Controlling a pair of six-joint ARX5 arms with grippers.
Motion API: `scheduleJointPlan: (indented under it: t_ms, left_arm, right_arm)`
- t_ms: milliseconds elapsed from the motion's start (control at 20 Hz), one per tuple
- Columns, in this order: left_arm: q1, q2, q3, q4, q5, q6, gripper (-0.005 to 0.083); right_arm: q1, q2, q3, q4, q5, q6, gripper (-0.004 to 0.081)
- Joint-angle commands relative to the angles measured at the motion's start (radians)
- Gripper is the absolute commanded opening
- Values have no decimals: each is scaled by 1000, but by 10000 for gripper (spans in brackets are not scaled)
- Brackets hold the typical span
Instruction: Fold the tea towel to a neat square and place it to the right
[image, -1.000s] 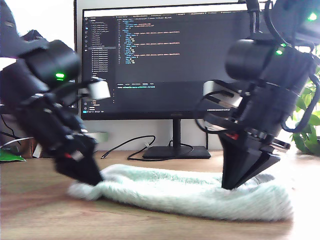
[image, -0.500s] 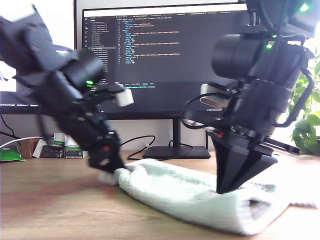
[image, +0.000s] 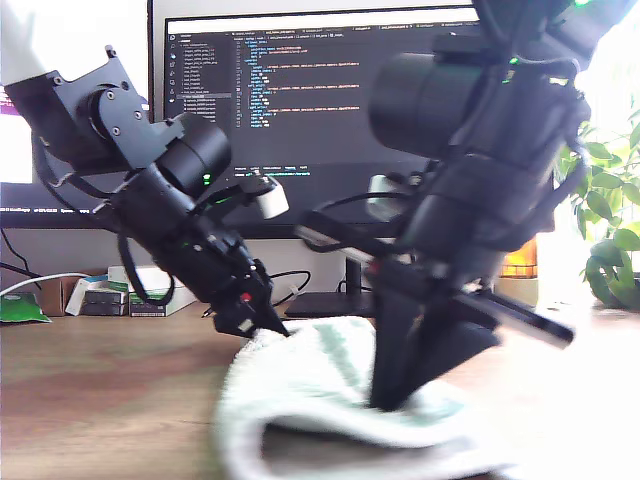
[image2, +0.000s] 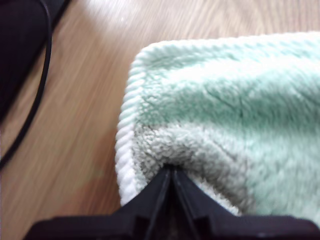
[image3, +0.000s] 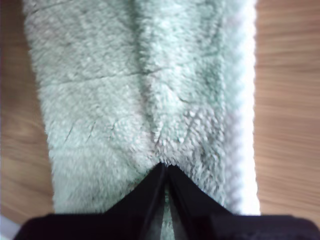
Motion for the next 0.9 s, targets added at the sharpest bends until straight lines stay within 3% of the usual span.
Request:
scheduleJointPlan:
  t_ms: [0,250,450,850]
  left_arm:
    - [-27,64,-16,-1,-1,10,-21]
    - [-32,64,-13,9,-11,25,-21]
    - [-6,60,37,-10,-123,50,-21]
    - [7,32,157,-133,-132,50,-21]
  right_arm:
    - [26,39,-40,16,-8,27,24]
    - [36,39,-40,11,-7,28,24]
    - [37,39,-39,0,-13,23,24]
    - [38,39,-39,8,-34,23,23]
